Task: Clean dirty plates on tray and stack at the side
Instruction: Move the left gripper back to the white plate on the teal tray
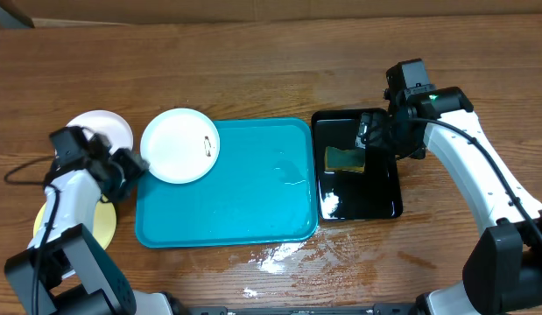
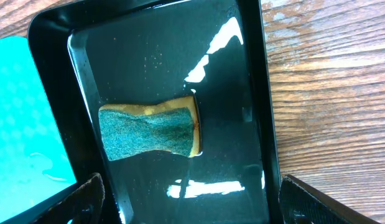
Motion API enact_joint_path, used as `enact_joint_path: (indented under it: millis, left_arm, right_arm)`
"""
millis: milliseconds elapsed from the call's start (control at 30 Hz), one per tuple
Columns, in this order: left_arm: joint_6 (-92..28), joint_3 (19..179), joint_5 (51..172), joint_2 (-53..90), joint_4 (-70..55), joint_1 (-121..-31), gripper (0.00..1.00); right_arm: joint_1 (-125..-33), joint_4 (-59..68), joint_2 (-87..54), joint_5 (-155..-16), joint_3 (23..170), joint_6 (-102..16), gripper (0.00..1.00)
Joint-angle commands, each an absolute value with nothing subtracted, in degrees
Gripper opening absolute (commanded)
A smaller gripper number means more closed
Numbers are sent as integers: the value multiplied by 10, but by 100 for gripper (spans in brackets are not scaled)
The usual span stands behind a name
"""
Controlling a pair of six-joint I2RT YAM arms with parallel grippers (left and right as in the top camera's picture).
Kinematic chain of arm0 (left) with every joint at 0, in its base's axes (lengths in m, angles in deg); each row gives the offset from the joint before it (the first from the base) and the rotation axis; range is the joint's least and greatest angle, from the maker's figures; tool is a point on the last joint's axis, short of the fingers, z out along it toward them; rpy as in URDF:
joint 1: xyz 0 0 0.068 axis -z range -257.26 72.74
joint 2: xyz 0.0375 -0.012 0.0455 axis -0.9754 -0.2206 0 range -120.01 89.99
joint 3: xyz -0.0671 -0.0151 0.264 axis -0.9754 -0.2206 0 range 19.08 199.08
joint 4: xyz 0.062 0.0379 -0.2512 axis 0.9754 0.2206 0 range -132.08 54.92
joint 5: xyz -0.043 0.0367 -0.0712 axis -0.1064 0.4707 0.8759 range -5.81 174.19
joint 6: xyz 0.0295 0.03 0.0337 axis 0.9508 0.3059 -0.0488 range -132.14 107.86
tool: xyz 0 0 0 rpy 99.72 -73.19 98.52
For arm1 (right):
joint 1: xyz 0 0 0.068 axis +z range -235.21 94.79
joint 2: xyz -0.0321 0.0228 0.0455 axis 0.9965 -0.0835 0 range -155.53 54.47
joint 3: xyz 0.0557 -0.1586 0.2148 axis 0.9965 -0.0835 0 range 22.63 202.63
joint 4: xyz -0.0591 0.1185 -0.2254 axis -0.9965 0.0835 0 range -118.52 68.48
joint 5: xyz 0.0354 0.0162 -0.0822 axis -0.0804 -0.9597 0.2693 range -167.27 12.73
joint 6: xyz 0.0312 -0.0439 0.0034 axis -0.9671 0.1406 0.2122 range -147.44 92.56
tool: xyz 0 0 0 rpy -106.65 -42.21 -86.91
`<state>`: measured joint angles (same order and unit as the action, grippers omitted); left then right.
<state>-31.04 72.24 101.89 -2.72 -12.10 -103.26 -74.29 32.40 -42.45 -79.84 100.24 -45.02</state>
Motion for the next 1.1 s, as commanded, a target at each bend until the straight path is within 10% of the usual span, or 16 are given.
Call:
enact_joint_path:
  millis: [0, 633, 1067]
  left_arm:
    - [-267, 756, 1030, -29, -158, -976, 52]
    - [-198, 756, 870, -99, -240, -918, 46]
    - [-198, 756, 1065, -104, -184, -907, 35]
  right_arm:
    - [-745, 321, -418, -797, 1007, -450, 91]
    - [-745, 316, -418, -797, 1007, -450, 91]
    - [-745, 318, -418, -798, 1007, -451, 91]
